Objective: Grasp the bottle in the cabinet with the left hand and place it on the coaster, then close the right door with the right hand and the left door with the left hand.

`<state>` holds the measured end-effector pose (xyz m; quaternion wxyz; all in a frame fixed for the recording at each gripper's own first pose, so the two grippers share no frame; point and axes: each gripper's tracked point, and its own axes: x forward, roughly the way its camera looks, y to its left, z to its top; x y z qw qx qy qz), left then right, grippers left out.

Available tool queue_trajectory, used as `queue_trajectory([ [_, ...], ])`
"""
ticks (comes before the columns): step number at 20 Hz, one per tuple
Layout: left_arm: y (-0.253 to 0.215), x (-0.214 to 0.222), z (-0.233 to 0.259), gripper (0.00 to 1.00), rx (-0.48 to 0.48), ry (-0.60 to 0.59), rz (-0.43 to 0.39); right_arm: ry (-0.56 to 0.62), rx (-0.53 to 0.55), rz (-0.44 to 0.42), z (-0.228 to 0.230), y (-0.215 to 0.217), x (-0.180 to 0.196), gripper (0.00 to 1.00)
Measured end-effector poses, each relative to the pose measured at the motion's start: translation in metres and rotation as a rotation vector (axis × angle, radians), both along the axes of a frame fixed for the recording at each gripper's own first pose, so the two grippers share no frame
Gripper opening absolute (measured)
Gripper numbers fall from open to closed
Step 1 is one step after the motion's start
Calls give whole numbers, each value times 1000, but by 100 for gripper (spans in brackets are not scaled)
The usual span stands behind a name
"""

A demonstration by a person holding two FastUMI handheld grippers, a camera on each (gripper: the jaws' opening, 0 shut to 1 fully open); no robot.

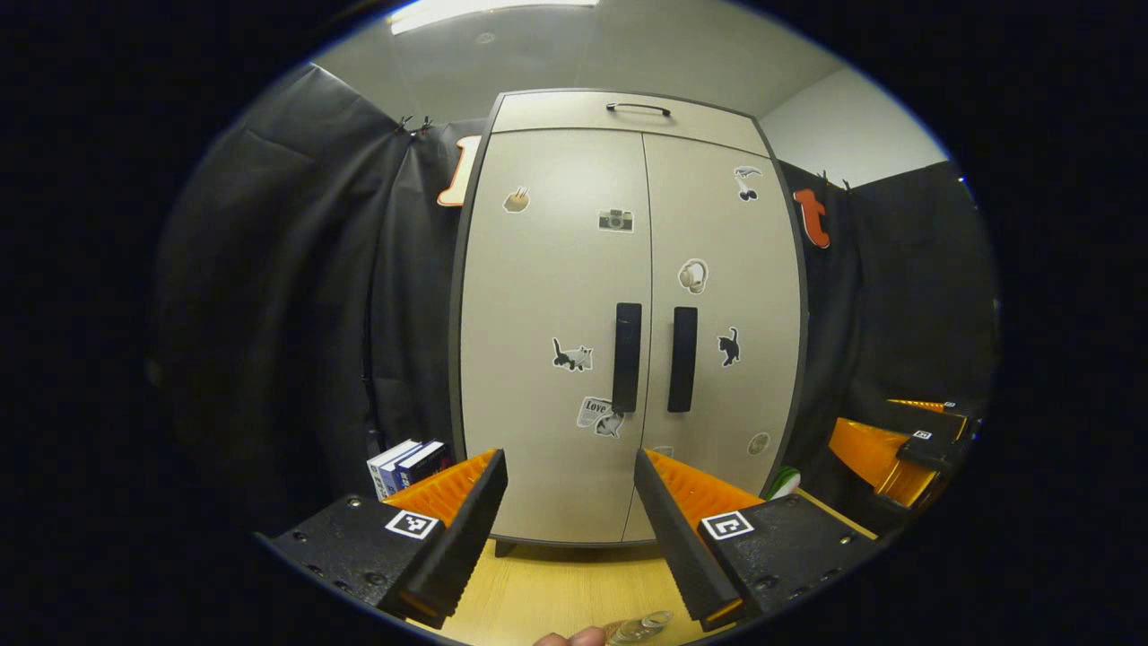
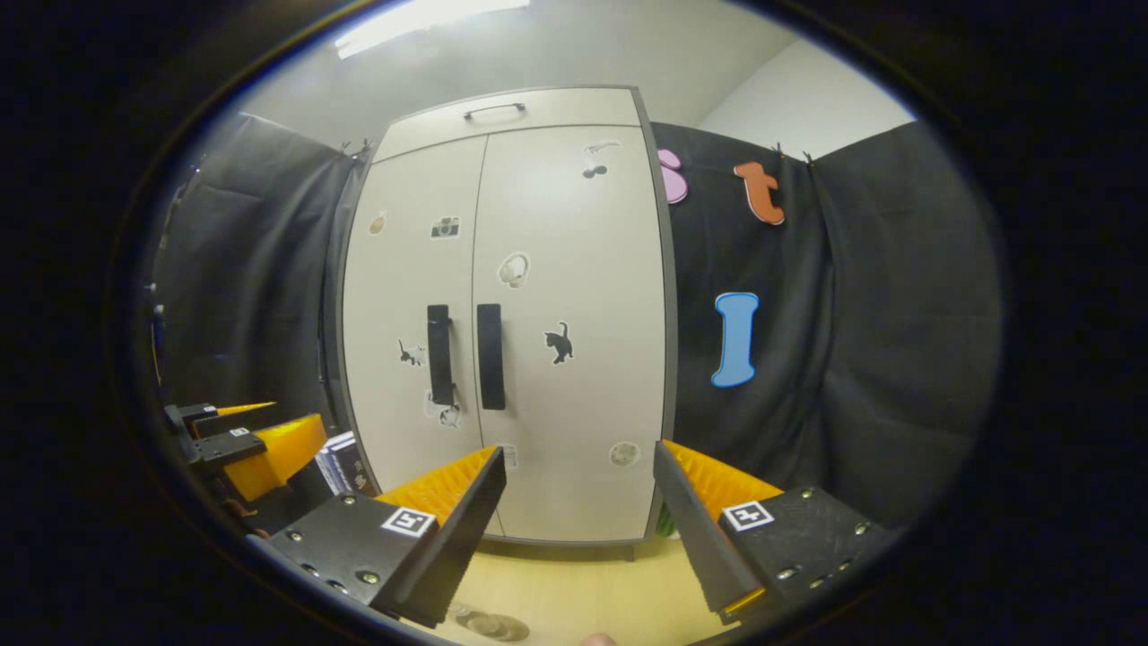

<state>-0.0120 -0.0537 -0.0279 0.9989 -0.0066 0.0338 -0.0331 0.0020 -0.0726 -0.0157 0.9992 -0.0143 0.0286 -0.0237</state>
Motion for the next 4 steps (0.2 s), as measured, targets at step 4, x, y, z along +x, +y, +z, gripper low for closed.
queue_trajectory([
  [4, 2, -3, -2, 91, -5, 8, 6, -2, 1, 3, 1, -2, -3, 100],
])
